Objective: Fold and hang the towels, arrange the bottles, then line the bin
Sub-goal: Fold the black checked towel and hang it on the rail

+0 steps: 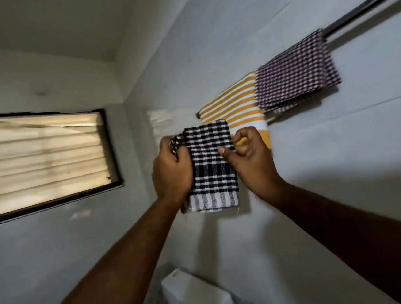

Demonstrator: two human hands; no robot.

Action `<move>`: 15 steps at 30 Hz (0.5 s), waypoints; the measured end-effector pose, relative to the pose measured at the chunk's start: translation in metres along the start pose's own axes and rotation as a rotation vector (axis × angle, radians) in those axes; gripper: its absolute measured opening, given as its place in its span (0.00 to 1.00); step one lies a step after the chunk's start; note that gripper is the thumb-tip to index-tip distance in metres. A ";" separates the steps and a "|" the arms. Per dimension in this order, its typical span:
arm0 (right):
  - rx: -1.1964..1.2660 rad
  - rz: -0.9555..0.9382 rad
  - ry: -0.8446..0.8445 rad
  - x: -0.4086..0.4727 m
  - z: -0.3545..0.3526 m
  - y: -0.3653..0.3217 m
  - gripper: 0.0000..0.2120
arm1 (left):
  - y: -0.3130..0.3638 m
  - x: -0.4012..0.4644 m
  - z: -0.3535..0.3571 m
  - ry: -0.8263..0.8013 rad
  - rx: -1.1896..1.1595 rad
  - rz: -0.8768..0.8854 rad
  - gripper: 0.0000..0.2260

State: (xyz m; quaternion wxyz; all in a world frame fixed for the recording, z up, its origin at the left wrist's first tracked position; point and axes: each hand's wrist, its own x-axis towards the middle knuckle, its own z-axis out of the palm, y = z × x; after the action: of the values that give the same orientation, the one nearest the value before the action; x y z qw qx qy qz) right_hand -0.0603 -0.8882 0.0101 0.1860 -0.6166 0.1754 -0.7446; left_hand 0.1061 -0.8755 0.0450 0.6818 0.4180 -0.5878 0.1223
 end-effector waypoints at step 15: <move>-1.033 -0.451 0.245 0.138 -0.189 -0.205 0.07 | 0.223 0.099 0.146 -0.214 -0.689 0.234 0.08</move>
State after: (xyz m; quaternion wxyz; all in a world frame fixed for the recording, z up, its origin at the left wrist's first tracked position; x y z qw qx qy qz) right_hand -0.2824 -0.7723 0.1947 -0.3242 -0.5587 0.4007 -0.6497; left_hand -0.1157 -0.8734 0.2233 0.6986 0.1046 -0.7061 -0.0500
